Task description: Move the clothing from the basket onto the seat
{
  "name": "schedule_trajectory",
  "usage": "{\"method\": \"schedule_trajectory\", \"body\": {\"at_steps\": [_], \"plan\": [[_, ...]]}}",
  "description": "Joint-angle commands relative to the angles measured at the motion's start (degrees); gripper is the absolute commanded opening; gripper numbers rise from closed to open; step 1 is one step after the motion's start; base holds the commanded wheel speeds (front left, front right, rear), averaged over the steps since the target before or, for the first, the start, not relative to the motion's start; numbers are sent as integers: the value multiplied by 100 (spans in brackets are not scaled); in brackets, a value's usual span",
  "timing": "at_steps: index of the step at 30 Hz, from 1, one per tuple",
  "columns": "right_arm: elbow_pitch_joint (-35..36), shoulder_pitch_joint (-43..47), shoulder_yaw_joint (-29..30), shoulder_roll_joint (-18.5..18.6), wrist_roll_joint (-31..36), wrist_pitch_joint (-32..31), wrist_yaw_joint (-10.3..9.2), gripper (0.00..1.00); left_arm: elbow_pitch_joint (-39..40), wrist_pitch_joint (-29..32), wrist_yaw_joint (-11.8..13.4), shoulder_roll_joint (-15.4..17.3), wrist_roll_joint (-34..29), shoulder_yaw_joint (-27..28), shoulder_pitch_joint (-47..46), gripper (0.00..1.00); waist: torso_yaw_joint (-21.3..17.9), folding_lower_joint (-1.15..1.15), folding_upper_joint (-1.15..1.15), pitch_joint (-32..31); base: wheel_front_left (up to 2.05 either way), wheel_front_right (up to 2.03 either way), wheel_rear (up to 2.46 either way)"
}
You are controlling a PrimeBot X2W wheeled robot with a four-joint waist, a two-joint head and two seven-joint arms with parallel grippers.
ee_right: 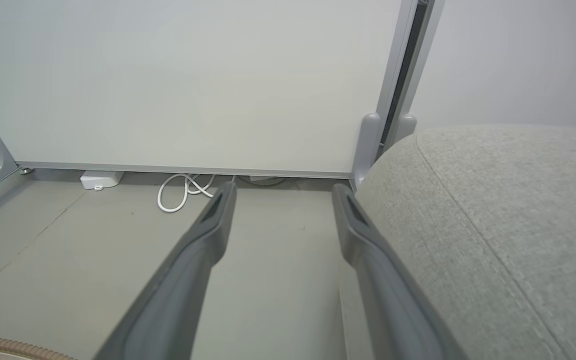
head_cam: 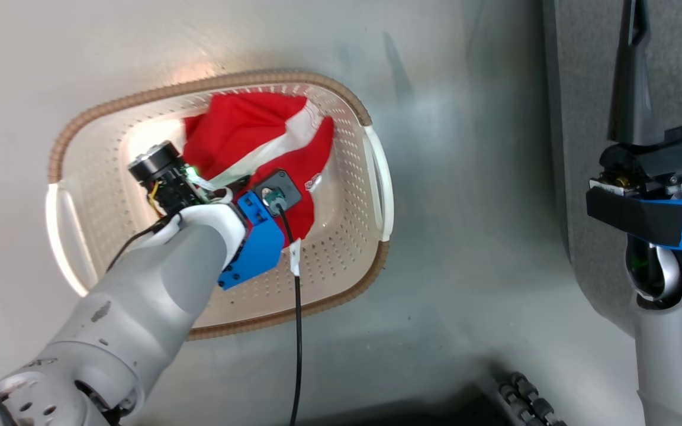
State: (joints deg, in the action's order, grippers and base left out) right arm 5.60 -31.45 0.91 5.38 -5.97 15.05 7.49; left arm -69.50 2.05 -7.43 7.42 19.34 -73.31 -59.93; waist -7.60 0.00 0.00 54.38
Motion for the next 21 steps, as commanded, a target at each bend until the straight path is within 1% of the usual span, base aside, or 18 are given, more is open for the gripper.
{"method": "schedule_trajectory", "body": {"at_steps": [1,8,10,14,18,21], "plan": [[-32,53,20,47,31,20,1,100,43,-144,-4,-47,20,-23,64,0,125,0,0,-202,0,0,0],[-163,181,47,141,43,20,1,100,63,-662,-4,-204,169,-22,184,0,342,0,0,-655,0,0,0],[-220,264,54,175,57,20,1,100,60,-941,-4,-271,276,-21,241,0,448,0,0,-920,0,0,0],[-294,411,96,236,90,20,1,100,52,-1285,-3,-366,401,-1,346,0,604,0,0,-1293,0,0,0],[-368,562,128,333,110,20,1,100,176,-1545,2,-425,514,54,445,0,772,0,0,-1669,0,0,0],[-415,668,123,369,127,20,1,100,346,-1655,67,-454,609,139,550,0,866,0,0,-1944,0,0,0]]}}
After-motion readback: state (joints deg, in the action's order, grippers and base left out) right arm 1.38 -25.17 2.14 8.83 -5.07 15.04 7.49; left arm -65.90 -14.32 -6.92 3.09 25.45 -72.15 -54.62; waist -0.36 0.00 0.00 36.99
